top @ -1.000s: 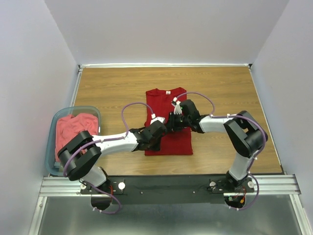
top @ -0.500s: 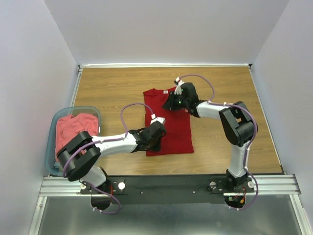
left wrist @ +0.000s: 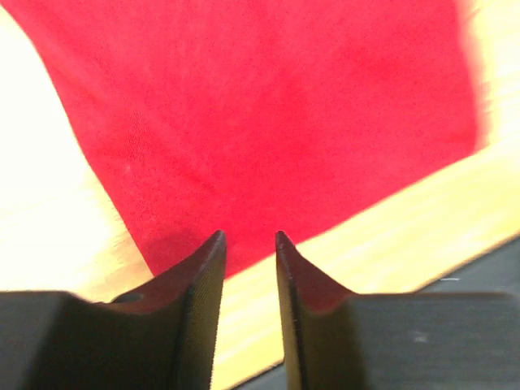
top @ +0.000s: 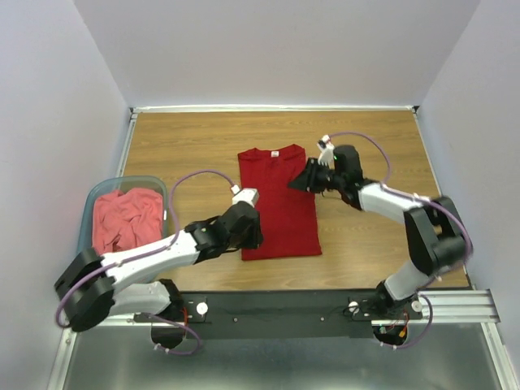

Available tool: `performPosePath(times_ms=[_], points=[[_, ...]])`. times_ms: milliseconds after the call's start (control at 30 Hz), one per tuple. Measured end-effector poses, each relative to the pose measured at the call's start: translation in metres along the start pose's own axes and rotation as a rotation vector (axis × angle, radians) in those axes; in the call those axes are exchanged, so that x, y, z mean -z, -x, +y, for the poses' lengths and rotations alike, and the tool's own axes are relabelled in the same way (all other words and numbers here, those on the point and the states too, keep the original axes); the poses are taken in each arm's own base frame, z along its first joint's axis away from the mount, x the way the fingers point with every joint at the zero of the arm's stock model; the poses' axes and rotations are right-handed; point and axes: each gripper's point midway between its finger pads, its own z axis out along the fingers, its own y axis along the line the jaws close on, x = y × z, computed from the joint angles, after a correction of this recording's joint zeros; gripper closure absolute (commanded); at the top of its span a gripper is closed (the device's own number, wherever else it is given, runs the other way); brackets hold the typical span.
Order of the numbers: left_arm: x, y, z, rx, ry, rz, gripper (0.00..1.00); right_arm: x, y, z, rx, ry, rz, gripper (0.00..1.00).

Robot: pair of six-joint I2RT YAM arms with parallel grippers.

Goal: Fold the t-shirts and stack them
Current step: Fold the tshirt

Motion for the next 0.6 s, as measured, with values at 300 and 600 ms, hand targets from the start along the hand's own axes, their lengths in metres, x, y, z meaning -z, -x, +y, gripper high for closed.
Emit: performPosePath(times_ms=[300,600], points=[[0.028,0.023,0.005,0.124,-0.055,-0.120,0.58,0.089,-0.093,0.025,-0.106,0.115,0.093,0.58],[0.032,0.007,0.028,0.158,0.017,-0.066,0.45,0.135,-0.138,-0.007,-0.211,-0.146,0.121,0.45]])
